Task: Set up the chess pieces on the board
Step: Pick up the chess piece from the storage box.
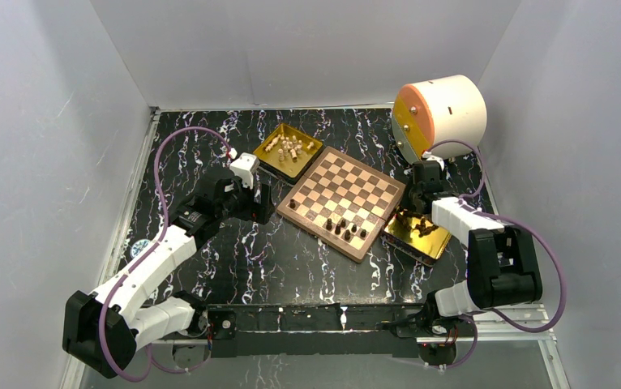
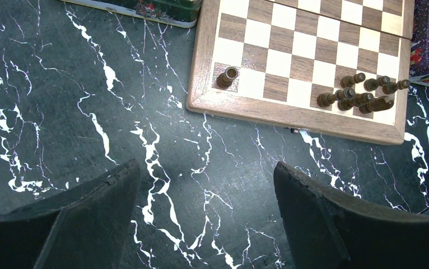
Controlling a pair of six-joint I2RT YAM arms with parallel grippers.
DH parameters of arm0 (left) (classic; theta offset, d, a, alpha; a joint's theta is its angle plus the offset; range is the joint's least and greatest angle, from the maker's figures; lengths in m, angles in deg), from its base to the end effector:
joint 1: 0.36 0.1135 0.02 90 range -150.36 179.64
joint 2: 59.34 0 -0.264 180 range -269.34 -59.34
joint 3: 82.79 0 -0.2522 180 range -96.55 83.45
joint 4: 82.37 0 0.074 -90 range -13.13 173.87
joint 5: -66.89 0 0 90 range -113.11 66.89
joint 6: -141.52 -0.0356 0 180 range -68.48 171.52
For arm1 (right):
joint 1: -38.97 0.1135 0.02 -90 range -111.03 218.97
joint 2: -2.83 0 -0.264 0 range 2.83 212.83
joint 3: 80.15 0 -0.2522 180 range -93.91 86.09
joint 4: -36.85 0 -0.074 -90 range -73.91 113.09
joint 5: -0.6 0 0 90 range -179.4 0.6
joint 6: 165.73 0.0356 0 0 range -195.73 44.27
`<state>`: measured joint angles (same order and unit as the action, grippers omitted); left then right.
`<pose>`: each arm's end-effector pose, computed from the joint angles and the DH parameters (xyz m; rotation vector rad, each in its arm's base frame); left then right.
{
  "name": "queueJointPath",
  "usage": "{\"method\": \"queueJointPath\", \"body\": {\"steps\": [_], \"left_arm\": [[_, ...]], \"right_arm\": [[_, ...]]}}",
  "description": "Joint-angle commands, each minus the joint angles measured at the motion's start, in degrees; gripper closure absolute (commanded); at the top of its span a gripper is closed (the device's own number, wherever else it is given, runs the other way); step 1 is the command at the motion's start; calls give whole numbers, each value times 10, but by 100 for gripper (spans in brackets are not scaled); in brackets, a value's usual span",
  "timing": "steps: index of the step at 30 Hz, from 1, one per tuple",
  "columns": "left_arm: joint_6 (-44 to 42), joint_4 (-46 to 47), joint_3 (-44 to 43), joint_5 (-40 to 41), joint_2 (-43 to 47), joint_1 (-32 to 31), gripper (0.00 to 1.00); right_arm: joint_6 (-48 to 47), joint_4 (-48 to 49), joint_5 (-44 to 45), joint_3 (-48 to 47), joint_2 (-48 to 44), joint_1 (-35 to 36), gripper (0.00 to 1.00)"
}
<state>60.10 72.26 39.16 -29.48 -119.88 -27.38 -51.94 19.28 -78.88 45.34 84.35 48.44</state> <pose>0.2110 -0.1120 0.2813 0.4041 2.0519 -0.4957 0.2806 0.0402 0.1836 0.3798 2.3025 0.0736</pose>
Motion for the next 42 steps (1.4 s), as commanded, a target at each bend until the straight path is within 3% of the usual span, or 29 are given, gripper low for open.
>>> {"method": "queueJointPath", "body": {"steps": [1,15,32,42], "left_arm": [[-6,-1,4,5,14,-3,14],[-7,-2,5,6,15,-3,14],[-8,-4,6,10,13,-3,14],[1,-5,1,6,11,-3,9]], "right_arm": [[-11,26,18,-23,6,8,72],[-14,-30,63,-49,1,22,86],[1,-185,56,-111,-87,33,87],[12,-172,-13,-153,-134,71,86]]}}
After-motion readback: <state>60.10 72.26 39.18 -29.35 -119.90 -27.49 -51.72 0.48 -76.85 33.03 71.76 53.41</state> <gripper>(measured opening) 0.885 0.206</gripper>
